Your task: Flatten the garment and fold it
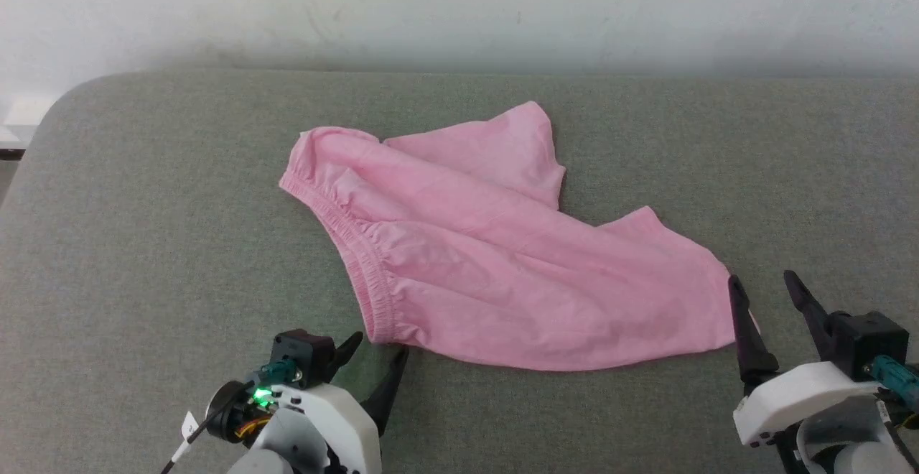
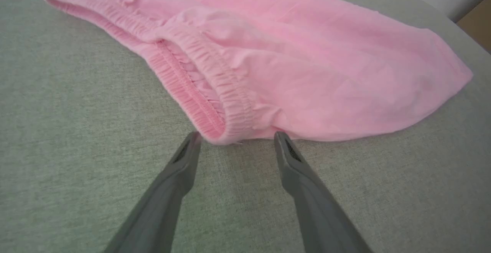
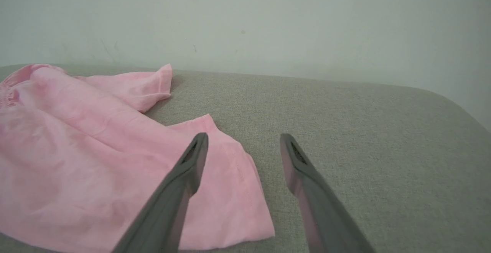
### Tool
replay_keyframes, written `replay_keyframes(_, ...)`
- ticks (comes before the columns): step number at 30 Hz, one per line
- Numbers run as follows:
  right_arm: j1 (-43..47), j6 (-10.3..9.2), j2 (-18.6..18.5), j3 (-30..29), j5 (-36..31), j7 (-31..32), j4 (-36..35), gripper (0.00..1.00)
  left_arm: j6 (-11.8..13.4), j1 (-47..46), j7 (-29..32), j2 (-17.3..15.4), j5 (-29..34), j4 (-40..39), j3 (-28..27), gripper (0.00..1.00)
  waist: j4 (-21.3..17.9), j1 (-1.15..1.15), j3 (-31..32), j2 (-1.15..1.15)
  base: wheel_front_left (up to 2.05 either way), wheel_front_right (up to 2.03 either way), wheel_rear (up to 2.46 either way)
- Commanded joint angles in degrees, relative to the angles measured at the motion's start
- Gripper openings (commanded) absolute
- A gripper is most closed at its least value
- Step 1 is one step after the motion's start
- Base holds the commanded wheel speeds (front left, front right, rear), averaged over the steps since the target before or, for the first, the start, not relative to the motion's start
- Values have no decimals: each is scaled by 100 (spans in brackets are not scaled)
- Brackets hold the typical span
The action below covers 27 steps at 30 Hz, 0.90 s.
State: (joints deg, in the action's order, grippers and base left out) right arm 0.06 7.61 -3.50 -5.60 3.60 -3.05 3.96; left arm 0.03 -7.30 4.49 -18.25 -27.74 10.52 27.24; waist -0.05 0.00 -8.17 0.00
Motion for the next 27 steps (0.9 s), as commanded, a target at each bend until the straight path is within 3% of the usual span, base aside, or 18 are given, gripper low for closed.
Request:
replay_keyframes(1, -30, -12, 19, -9, 48, -6, 13, 100, -40, -132, -37, -15, 43, 70, 13, 100, -67, 0, -78, 0, 0, 0, 0)
replay_keyframes(10, -95, -12, 15, -87, 39, -4, 82, 100, -109, -450, -190, 66, 112, 361, 96, 100, -127, 0, -264, 0, 0, 0, 0)
replay_keyframes(11, -100, -12, 16, -95, 39, -4, 93, 100, -142, -469, -179, 70, 101, 389, 117, 33, -124, 0, -275, 0, 0, 0, 0)
replay_keyframes(12, -105, -12, 17, -100, 37, 0, 109, 100, -173, -477, -159, 64, 95, 422, 141, 0, -120, 0, -280, 0, 0, 0, 0)
replay_keyframes(19, -61, -12, -50, -49, 27, 226, 246, 100, -133, -406, -296, 4, 115, 397, 144, 0, 17, 0, -171, 0, 0, 0, 0)
replay_keyframes(27, 50, -12, -266, -119, 45, 1411, 449, 100, -13, -192, -506, -71, 209, -131, 180, 0, 301, 0, 26, 0, 0, 0, 0)
